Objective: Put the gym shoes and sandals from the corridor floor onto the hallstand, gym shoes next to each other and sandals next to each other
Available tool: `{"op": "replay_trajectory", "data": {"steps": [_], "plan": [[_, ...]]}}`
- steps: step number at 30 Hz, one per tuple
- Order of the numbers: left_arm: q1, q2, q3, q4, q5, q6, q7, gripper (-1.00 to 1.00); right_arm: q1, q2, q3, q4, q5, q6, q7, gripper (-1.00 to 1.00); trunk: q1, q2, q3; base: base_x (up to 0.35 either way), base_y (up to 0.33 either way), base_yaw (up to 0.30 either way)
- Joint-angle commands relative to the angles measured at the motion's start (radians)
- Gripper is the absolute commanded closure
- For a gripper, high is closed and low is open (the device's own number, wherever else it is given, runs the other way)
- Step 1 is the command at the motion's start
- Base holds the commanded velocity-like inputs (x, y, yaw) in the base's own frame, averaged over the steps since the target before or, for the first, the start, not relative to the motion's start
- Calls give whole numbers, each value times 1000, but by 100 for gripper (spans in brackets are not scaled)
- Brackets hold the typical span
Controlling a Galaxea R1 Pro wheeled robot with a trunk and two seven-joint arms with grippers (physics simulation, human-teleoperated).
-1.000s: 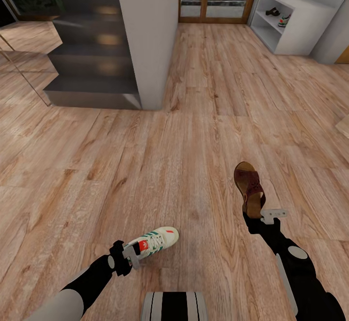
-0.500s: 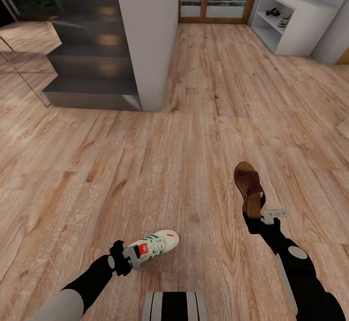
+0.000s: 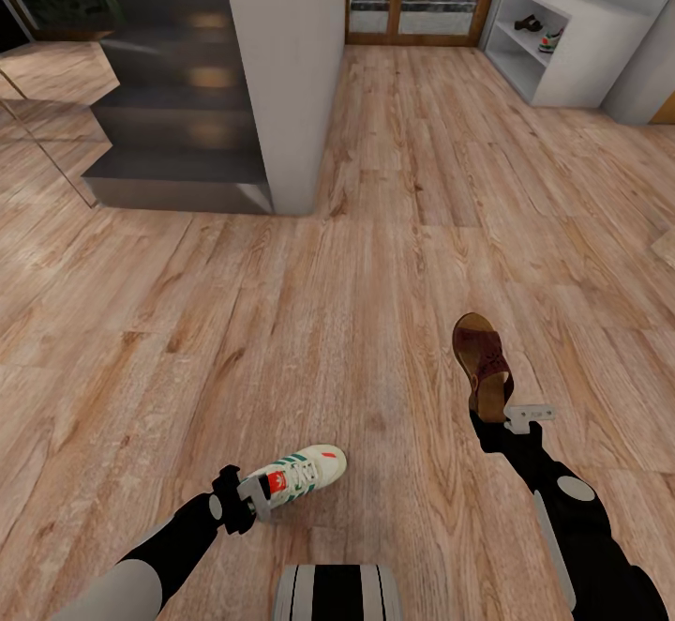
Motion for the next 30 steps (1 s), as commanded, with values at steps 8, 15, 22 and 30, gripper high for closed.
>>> {"op": "replay_trajectory", "data": {"steps": [8,15,22,30], "plan": [[0,1,-4,-3,-6,5,-5,-100,0,0,-2,-2,10,4,8,100,0,0,-1,0,0,0],[0,1,-1,-3,-6,5,-4,-100,0,0,-2,-2,10,4,8,100,0,0,-1,0,0,0],[0,1,5,-3,-6,5,-1,100,0,0,-2,-2,10,4,8,100,0,0,-1,0,0,0],[-1,1,7,-3,-4,5,1,100,0,0,-2,-2,10,4,8,100,0,0,-1,0,0,0]]}}
